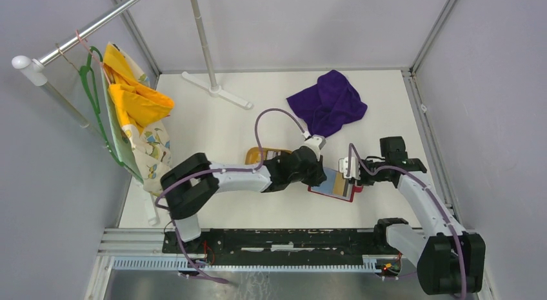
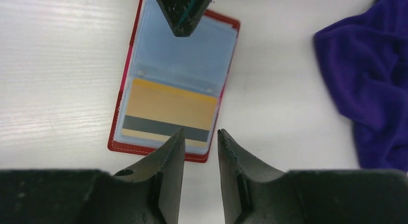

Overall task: Put the credit cards into the card holder
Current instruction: Insert the credit card into the card holder, then pick up the credit card from the storage box.

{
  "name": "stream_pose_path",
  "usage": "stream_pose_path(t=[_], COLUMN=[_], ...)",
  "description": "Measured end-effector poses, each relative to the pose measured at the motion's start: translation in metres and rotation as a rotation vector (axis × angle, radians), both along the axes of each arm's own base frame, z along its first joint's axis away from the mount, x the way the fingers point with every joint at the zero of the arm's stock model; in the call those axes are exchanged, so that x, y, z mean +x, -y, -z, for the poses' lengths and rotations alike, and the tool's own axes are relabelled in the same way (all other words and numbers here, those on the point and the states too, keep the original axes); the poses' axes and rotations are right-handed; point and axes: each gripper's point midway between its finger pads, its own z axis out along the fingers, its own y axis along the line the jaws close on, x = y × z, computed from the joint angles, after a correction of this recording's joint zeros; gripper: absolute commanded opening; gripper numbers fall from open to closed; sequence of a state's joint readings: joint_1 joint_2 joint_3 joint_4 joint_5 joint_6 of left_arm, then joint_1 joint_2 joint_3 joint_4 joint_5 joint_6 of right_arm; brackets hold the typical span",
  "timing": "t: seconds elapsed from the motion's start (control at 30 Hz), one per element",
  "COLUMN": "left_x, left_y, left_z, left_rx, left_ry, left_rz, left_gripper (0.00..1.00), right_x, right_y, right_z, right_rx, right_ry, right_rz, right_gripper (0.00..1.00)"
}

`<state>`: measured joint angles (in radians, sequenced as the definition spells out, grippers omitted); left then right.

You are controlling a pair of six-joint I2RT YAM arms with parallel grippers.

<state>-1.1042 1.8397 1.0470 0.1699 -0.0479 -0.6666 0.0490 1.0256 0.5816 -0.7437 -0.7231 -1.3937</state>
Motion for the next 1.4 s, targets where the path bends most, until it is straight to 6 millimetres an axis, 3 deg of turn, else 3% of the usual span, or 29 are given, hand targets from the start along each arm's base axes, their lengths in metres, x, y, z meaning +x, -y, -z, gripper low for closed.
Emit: stream_pose_path(t=[0.07,0.1,0.23,0.4,0.53,0.63,0.77,1.2,1.4], left_x=[0.001,0.001,0.005,0.019,0.04,0.061,0.074,0.07,0.069], left_y=[-0.011,-0.016,-0.048,-0.107,-0.155,-0.195,-0.221,-0.212,-0.207], left_z=[-0.023,-0.032,-0.075,-0.109,-0.105,-0.089,-0.068,-0.006,0.003], left_rx=[-0.02,-0.029,-0.055,-0.033,-0.009,0.004,0.016,0.004,-0.021], left_ry=[0.052,0.075,0.203,0.34,0.343,0.3,0.228,-0.023,-0.075], left_rz=[-0.007,-0.011,-0.063,-0.197,-0.305,-0.376,-0.406,-0.259,-0.218], left_gripper=[0.17,0.22,0.53,0.83,0.98,0.99,0.97,0.72,0.63], right_x=[0.005,0.007,0.021,0.021,0.018,0.021,0.025,0.033,0.033], right_y=[-0.005,-0.008,-0.023,-0.046,-0.054,-0.054,-0.053,-0.048,-0.048], right_z=[-0.018,-0.027,-0.072,-0.092,-0.082,-0.075,-0.071,-0.059,-0.057], right_rx=[0.03,0.046,0.146,0.318,0.391,0.448,0.49,0.466,0.465], right_ry=[0.043,0.063,0.135,0.07,-0.03,-0.087,-0.173,-0.207,-0.206], right_rz=[-0.014,-0.02,-0.037,-0.069,-0.078,0.002,0.09,0.149,0.151], right_gripper=[0.5,0.6,0.98,0.98,0.98,0.98,0.98,0.98,0.98])
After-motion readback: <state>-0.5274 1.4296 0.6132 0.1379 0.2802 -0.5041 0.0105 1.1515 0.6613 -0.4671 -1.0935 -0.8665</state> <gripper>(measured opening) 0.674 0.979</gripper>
